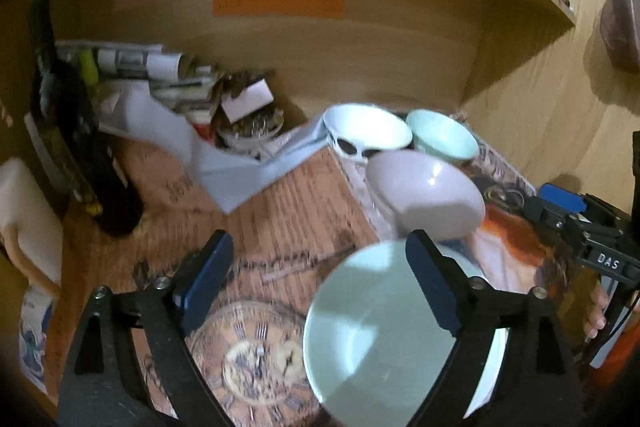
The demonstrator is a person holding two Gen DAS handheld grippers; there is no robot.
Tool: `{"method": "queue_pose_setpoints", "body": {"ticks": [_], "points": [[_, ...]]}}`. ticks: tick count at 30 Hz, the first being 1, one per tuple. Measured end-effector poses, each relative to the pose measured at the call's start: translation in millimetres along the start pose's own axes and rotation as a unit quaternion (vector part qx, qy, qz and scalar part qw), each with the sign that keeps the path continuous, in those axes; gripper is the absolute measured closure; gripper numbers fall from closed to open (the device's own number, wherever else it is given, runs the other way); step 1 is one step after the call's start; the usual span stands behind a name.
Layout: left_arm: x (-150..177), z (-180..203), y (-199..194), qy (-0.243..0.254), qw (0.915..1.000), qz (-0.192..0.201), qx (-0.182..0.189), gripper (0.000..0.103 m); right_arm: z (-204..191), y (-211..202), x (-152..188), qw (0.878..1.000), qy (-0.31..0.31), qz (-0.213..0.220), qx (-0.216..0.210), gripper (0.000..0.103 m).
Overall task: Organize plates and bowls
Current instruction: 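Move both tools to the pinkish-grey bowl and grasp its rim, then lift the pinkish-grey bowl with both tools and carry it over the plates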
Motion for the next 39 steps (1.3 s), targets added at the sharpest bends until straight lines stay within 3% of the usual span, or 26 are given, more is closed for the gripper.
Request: {"method": "queue_pose_setpoints", "body": {"ticks": [2, 6, 19, 22, 24, 32, 36, 39], "points": [[-8, 0, 8, 0.003, 1.0, -0.003, 0.003, 0.013, 6, 2, -7, 1.0, 0.012, 0.017, 0.004, 0.02], [-22, 2, 33, 0.01, 0.9996, -0.022, 0.011, 0.013, 18, 15, -17, 0.999, 0.024, 0.024, 0.008, 0.02], [-37, 22, 128, 0.029, 0.9921, -0.111, 0.05, 0.015, 43, 79, -18, 0.998, 0.043, -0.034, 0.017, 0.02], [-37, 27, 138, 0.035, 0.99, -0.124, 0.057, 0.027, 46, 91, -15, 0.997, 0.049, -0.055, 0.01, 0.025], [-37, 30, 144, 0.039, 0.988, -0.134, 0.066, 0.036, 47, 97, -13, 0.996, 0.051, -0.067, 0.007, 0.037], [-33, 35, 157, 0.046, 0.9828, -0.154, 0.092, 0.074, 49, 114, -4, 0.991, 0.067, -0.116, -0.019, 0.066], [-34, 38, 158, 0.047, 0.9801, -0.157, 0.112, 0.086, 46, 116, -1, 0.99, 0.065, -0.126, -0.023, 0.076], [-35, 43, 158, 0.061, 0.9813, -0.155, 0.097, 0.087, 46, 116, -1, 0.99, 0.067, -0.124, -0.019, 0.076]]}}
Point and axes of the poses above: each gripper's, at about its wrist camera, not at the fingertips, and y roughly the way its jaws point, z to its right, x to its underside, the point moved 3 cm from there along y, roughly the way its jaws point, and after that the axes turned 9 degrees about y, right-handed, at the moved point
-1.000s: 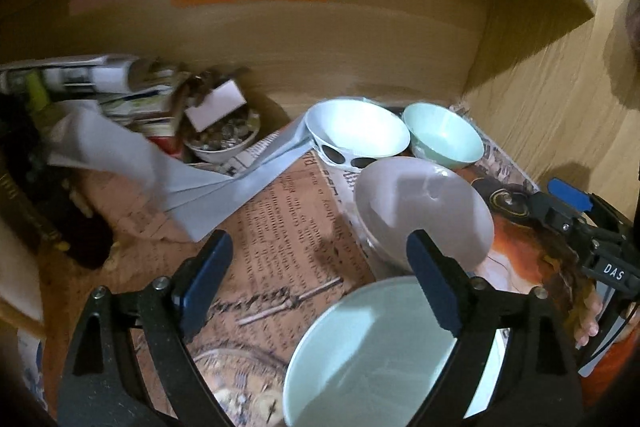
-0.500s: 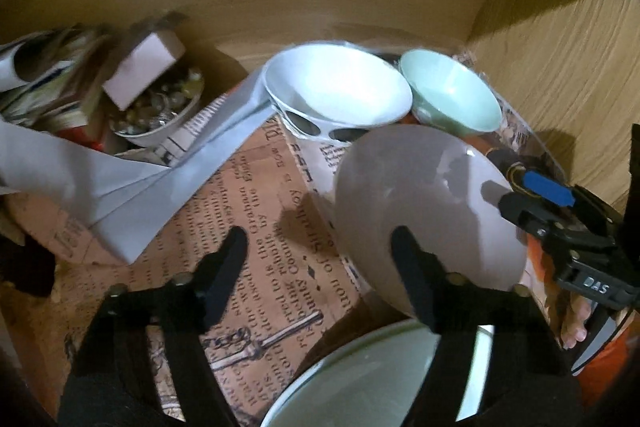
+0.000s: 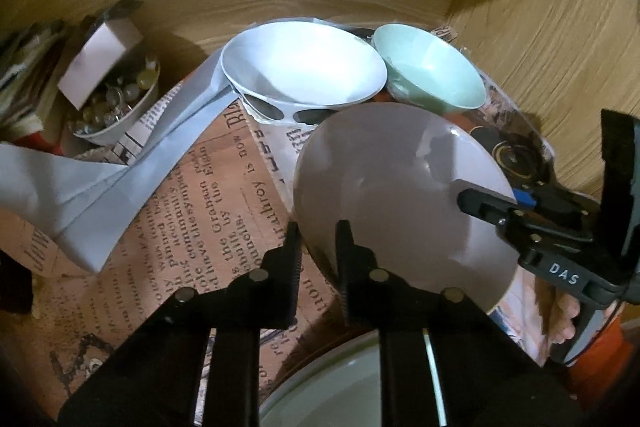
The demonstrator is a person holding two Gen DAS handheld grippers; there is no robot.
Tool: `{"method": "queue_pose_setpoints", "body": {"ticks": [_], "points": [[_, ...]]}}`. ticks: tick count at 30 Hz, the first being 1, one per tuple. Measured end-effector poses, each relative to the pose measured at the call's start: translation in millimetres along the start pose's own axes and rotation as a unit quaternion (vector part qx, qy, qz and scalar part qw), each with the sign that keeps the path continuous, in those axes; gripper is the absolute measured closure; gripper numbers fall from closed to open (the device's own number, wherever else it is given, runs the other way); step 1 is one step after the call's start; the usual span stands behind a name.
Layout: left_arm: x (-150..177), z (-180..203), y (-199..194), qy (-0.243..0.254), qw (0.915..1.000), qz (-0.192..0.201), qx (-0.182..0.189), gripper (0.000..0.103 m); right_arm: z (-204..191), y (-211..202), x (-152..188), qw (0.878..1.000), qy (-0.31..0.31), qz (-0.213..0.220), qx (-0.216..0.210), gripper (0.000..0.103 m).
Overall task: Organize plates and bowls
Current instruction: 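Lift the pinkish-grey bowl with both tools and carry it over the plates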
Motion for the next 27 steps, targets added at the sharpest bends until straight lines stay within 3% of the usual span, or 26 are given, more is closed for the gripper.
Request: {"method": "queue_pose_setpoints", "body": {"ticks": [11, 27], "points": [[-1, 5, -6, -0.001, 0.9999, 0.012, -0.012, 0.087, 0, -15, -2, 1.0, 0.016, 0.021, -0.001, 0.076], [14, 2, -61, -0.032, 0.9961, 0.08, -0.02, 0.087, -35, -57, 2, 0.997, -0.014, 0.073, -0.017, 0.076]]}}
Point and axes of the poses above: each gripper's, at about its wrist camera, not at the fingertips, and y roughly the way its jaws point, z to its right, x to its underside, the point moved 3 cm from there along y, roughly the way its jaws point, and after that the axes turned 9 degrees about y, right-handed, at the moved point
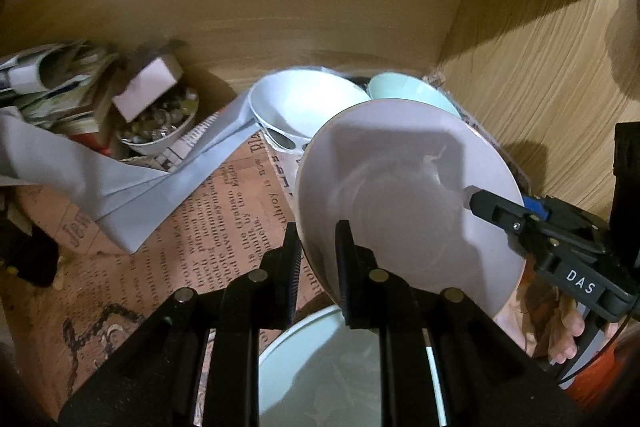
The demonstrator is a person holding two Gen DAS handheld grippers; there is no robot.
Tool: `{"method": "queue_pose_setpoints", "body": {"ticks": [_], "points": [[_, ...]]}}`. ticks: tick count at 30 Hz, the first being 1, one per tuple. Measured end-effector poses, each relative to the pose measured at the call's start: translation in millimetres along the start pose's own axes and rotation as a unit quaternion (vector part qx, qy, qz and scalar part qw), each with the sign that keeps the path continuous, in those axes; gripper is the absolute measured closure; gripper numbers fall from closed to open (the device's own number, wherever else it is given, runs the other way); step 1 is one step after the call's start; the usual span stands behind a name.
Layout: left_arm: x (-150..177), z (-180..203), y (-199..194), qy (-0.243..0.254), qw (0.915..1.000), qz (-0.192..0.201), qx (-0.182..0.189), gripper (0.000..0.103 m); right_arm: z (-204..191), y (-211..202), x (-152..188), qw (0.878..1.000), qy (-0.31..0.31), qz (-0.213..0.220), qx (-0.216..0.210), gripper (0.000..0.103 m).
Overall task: Organize plates and bowls
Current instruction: 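Lift the pinkish-grey bowl with both tools and carry it over the plates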
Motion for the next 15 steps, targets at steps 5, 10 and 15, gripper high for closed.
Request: {"method": "queue_pose_setpoints", "body": {"ticks": [5, 10, 15], "points": [[9, -9, -22, -0.011, 0.9997, 0.019, -0.011, 0.087, -15, -5, 4, 1.0, -0.008, 0.006, -0.014, 0.076], [23, -17, -46, -0.024, 0.9988, 0.035, -0.025, 0.087, -34, -9, 9, 0.999, -0.024, 0.012, -0.027, 0.076], [39, -24, -71, -0.035, 0.9971, 0.053, -0.042, 0.087, -54, -10, 17, 0.998, -0.038, 0.012, -0.039, 0.076]]}}
Point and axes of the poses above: each gripper's, at about its wrist camera, not at the fingertips, and y roughly the way its jaws point, z to its right, x to its underside, the point moved 3 cm from there along y, roughly the way its jaws point, and after that the axes turned 9 degrees about y, right-handed, at the moved point
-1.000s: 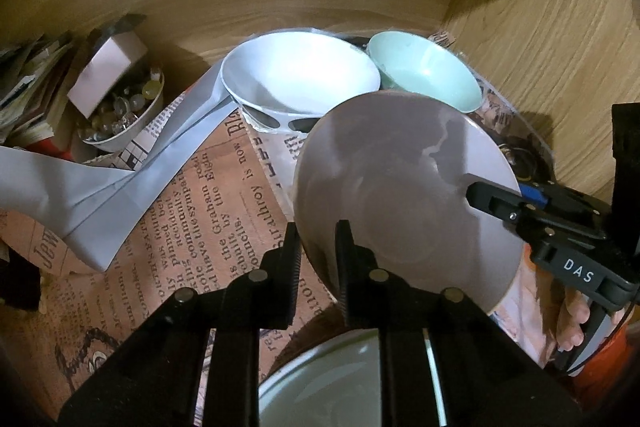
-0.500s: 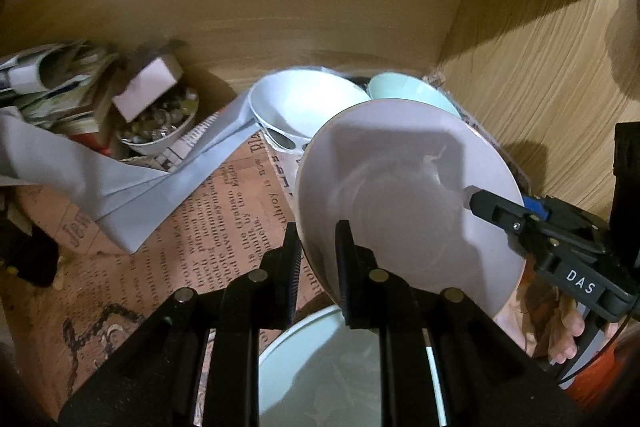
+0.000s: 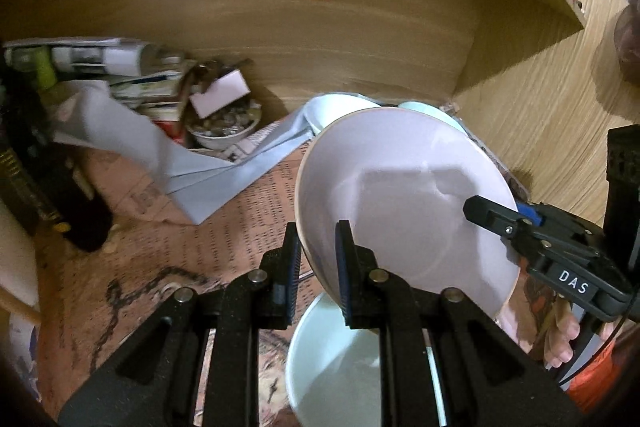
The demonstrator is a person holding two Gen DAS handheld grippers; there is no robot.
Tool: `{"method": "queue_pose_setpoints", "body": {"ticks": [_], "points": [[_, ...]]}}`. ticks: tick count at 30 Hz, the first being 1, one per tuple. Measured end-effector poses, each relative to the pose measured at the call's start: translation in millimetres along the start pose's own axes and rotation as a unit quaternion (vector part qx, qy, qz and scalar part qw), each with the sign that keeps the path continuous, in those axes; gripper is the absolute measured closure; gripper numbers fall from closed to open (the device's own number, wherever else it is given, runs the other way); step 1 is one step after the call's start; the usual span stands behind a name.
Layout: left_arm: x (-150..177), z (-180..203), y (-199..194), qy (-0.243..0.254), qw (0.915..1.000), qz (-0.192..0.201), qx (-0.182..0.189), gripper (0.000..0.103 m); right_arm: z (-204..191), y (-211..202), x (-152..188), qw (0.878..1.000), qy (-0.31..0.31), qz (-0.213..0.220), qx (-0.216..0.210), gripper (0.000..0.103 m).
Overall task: Organize plates and bowls
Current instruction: 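Lift the pinkish-grey bowl with both tools and carry it over the plates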
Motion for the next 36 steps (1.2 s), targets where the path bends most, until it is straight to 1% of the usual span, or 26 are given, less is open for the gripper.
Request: {"method": "queue_pose_setpoints", "body": {"ticks": [6, 13, 17, 23, 30, 36], "points": [[19, -13, -27, -0.014, 0.9995, 0.018, -0.023, 0.087, -25, 0, 9, 1.0, -0.018, -0.003, -0.015, 0.076], [47, -36, -57, -0.039, 0.9977, 0.035, -0.042, 0.087, -59, 4, 23, 0.998, -0.039, -0.012, -0.037, 0.076], [62, -49, -71, -0.049, 0.9962, 0.041, -0.059, 0.087, -77, 7, 32, 0.997, -0.053, -0.019, -0.047, 0.076], [85, -68, -86, -0.067, 0.9942, 0.04, -0.074, 0.087, -98, 15, 44, 0.995, -0.067, -0.035, -0.06, 0.076], [108, -87, -98, -0.09, 0.9915, 0.033, -0.088, 0.087, -118, 33, 56, 0.992, -0.084, -0.065, -0.071, 0.076], [127, -101, -99, -0.11, 0.9892, 0.022, -0.094, 0.087, -132, 49, 68, 0.988, -0.095, -0.094, -0.076, 0.076]]}}
Point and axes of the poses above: each gripper's, at about its wrist camera, not at the fingertips, and y roughly the way its jaws point, z to its right, x to its underside, the point moved 3 cm from there along y, roughly the way its jaws point, and after that the axes turned 9 degrees about y, right-handed, at the moved point
